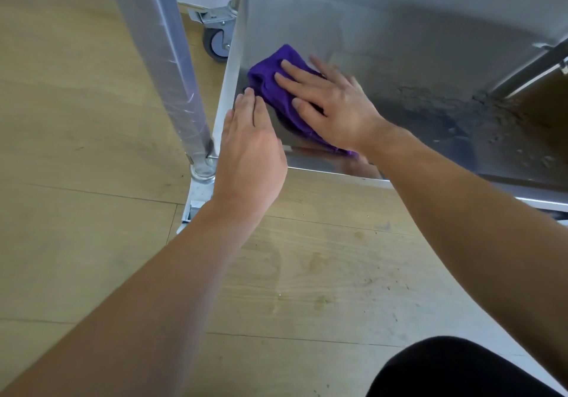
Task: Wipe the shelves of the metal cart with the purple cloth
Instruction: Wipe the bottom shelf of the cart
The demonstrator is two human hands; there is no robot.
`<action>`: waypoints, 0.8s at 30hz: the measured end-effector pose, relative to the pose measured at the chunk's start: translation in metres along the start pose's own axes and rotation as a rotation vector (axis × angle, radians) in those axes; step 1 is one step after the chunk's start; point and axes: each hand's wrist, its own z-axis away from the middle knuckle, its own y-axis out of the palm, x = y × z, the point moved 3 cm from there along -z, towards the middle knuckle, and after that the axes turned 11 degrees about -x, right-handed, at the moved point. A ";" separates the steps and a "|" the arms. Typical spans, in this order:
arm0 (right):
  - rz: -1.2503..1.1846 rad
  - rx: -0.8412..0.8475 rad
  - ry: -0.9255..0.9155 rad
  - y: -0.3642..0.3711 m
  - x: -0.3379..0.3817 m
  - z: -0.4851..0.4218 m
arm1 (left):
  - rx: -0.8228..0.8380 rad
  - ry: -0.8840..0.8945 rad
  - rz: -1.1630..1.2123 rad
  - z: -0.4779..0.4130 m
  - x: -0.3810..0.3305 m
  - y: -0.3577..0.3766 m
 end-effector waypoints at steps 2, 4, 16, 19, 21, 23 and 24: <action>0.028 -0.084 0.170 0.004 -0.010 0.001 | 0.023 0.016 -0.015 0.000 0.001 0.000; 0.058 -0.185 0.448 0.004 -0.021 0.005 | 0.033 0.019 -0.021 0.001 0.001 0.000; 0.084 -0.150 0.331 0.015 0.041 -0.017 | 0.007 0.005 -0.038 0.000 0.004 0.000; 0.119 -0.165 0.405 0.013 0.025 -0.013 | 0.019 0.025 -0.091 0.001 0.002 0.001; 0.131 -0.169 0.456 0.011 0.013 -0.008 | 0.023 0.031 -0.112 0.002 -0.002 0.001; 0.134 -0.170 0.476 0.009 0.005 -0.003 | 0.023 0.025 -0.125 0.002 -0.006 0.000; 0.134 -0.171 0.472 0.009 0.004 -0.001 | 0.024 0.024 -0.128 0.002 -0.008 0.000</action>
